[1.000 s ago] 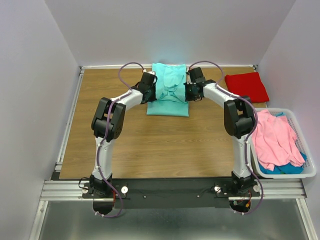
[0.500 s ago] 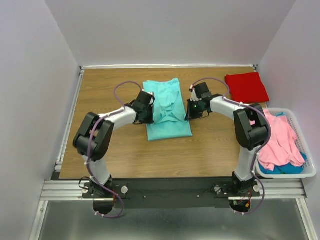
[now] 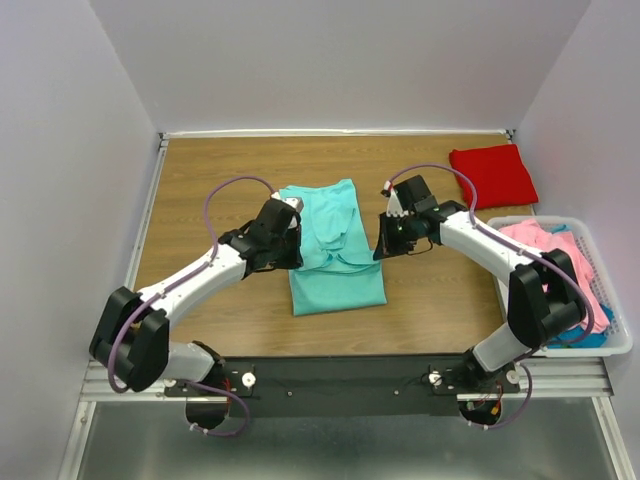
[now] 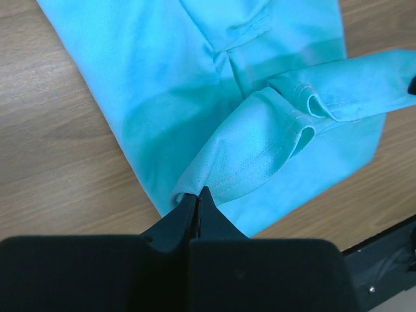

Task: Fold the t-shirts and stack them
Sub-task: Fold the tshirt

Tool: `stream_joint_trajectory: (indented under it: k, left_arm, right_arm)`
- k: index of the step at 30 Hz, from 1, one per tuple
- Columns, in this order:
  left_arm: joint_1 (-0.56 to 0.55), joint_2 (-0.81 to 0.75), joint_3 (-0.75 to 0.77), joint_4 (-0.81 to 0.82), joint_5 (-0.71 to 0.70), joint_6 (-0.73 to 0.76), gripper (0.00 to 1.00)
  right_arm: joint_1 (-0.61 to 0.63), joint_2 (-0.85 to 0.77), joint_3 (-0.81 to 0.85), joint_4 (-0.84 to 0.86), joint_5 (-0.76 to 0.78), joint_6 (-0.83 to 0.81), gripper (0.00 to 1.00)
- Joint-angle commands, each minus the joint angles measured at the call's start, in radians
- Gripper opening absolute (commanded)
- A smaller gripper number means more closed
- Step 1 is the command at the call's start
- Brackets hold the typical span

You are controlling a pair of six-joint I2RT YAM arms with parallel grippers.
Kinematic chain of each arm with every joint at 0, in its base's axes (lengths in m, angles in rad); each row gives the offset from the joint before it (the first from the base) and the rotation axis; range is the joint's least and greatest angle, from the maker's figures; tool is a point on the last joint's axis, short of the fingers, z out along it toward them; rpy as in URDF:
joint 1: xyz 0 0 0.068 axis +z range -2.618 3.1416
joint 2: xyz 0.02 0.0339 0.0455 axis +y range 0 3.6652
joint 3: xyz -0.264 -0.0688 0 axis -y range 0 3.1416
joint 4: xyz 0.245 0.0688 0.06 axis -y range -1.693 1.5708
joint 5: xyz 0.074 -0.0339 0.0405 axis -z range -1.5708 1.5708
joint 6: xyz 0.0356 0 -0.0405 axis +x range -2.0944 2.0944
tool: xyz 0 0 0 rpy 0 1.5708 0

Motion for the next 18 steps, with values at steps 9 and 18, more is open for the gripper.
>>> stream_joint_trajectory:
  k: [9,18]
  left_arm:
    - [-0.005,-0.144,-0.012,-0.073,-0.008,-0.066,0.00]
    - [0.000,-0.187,-0.009,-0.080,-0.017,-0.083,0.00]
  right_arm:
    - [0.003,-0.078,0.098,-0.141,0.010,-0.006,0.01]
    - [0.003,-0.079,0.180,-0.178,-0.003,-0.013,0.01]
